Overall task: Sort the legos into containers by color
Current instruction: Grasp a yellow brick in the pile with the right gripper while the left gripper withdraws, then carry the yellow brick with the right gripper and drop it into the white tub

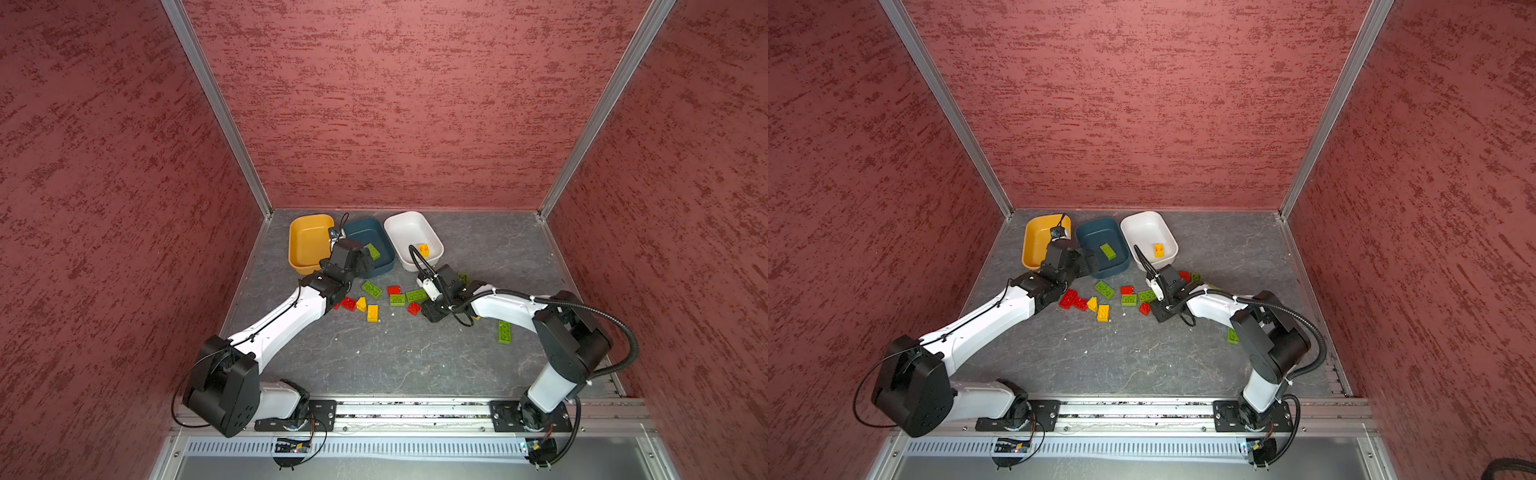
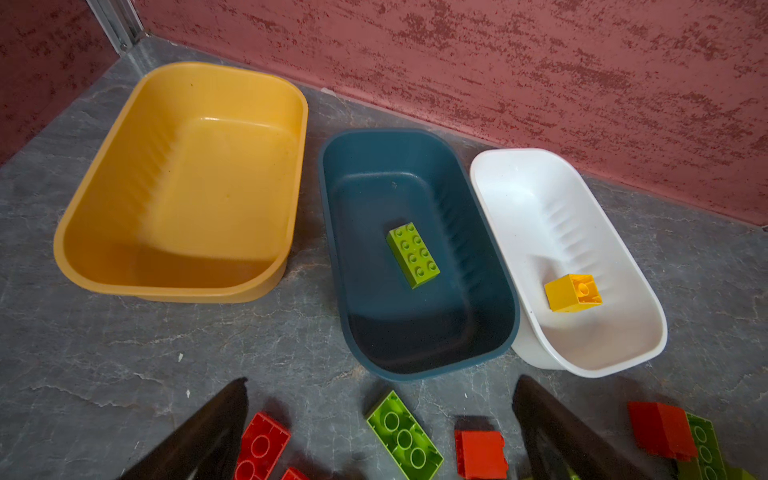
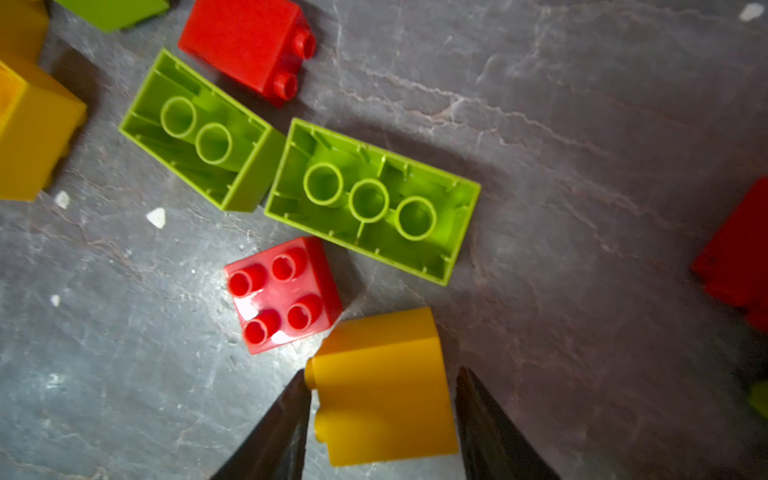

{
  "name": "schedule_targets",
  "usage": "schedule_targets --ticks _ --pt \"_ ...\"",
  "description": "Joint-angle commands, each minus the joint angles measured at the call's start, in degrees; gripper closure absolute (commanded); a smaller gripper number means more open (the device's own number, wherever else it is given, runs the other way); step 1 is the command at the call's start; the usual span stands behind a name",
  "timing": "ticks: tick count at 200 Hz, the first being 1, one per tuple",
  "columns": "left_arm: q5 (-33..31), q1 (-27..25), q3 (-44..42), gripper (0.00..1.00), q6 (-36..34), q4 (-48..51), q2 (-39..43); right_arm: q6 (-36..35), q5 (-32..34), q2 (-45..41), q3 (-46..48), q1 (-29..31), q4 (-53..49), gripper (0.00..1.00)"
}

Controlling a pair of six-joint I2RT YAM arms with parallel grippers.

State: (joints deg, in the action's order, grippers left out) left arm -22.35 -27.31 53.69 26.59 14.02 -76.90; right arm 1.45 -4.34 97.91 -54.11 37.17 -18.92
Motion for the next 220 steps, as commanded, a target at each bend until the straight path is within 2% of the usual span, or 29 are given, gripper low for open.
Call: schedule_targets --ticks 1,64,103,151,190,220 --pt "1.6 -0.2 -0.6 0.01 -0.1 -1.2 0.8 -0.9 2.0 0.3 -1.4 0.4 0.0 0.50" --pt "3.3 -0.2 -0.5 0.01 0.5 -1.6 0.1 -1.1 3.0 -3.4 -0.9 0.4 0.2 0.74" --pt "6.4 -0.2 -2.0 0.01 -0.9 -3.9 0.9 -0.5 3.3 -7.3 -0.2 -1.1 3.8 0.76" --pt "4.8 -0.2 -2.5 0.01 -0.9 -3.3 1.0 3.2 -3.3 -9.0 -2.7 -8.1 9.2 0.77" --pt "2.7 0.0 -3.1 0.01 -1.8 -1.0 2.1 6.1 -9.1 -5.4 -8.3 -13.0 11.0 0.77" --pt "1.4 0.2 -2.5 0.00 -0.3 8.9 3.4 5.2 -7.3 1.0 -15.7 -14.6 9.5 0.77"
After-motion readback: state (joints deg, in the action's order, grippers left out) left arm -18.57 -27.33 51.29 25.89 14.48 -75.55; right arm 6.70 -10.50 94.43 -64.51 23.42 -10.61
